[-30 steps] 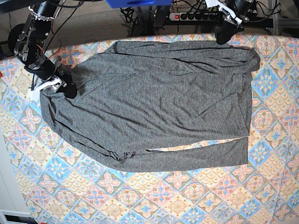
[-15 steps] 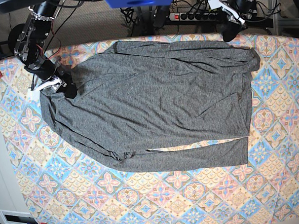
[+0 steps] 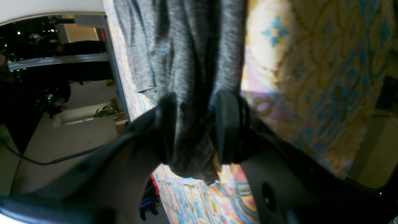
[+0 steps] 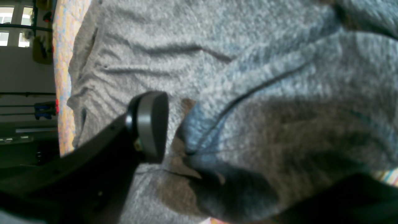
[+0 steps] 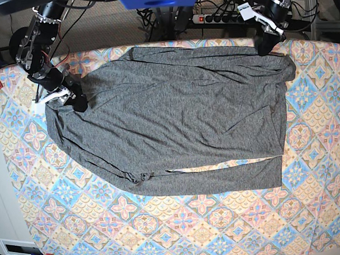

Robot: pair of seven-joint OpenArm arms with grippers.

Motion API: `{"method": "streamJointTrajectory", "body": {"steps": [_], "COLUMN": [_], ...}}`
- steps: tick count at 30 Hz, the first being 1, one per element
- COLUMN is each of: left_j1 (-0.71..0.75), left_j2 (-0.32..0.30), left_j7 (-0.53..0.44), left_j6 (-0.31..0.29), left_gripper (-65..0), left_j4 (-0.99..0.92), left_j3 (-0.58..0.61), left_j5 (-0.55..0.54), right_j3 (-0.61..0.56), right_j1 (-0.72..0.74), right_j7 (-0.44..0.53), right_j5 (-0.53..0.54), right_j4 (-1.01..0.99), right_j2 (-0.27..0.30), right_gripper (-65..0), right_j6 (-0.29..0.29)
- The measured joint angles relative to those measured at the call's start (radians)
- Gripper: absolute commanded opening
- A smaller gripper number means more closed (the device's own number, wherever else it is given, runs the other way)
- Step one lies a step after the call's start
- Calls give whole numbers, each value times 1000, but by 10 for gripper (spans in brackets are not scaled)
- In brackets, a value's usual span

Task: Layout the t-shirt on the table in an organized manner, then fold the t-shirt properly
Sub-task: 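Close the left gripper on the grey shirt's collar corner, then lift and pull the held collar corner away from the right gripper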

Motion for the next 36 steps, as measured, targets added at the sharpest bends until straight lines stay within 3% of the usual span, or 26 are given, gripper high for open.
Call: {"method": "streamJointTrajectory", "body": {"steps": [16, 32, 36], "left_j1": [26, -59, -59], "left_j2": [-2, -2, -2], "left_j7": [0, -20, -20], "left_j6": [10, -4, -6], "left_gripper": [-455, -455, -486], "left_j4": [-21, -101, -101], "left_j3": [28, 23, 24], "left_j5": [-8, -23, -23], "right_j3": [0, 0, 0], "right_j1": [-2, -2, -2], "right_j7": [2, 4, 4], "right_j5": [0, 0, 0], "right_j4": [0, 0, 0], "right_j2": [0, 0, 0], "right_gripper": [-305, -305, -305], "right_j6": [0, 0, 0]}}
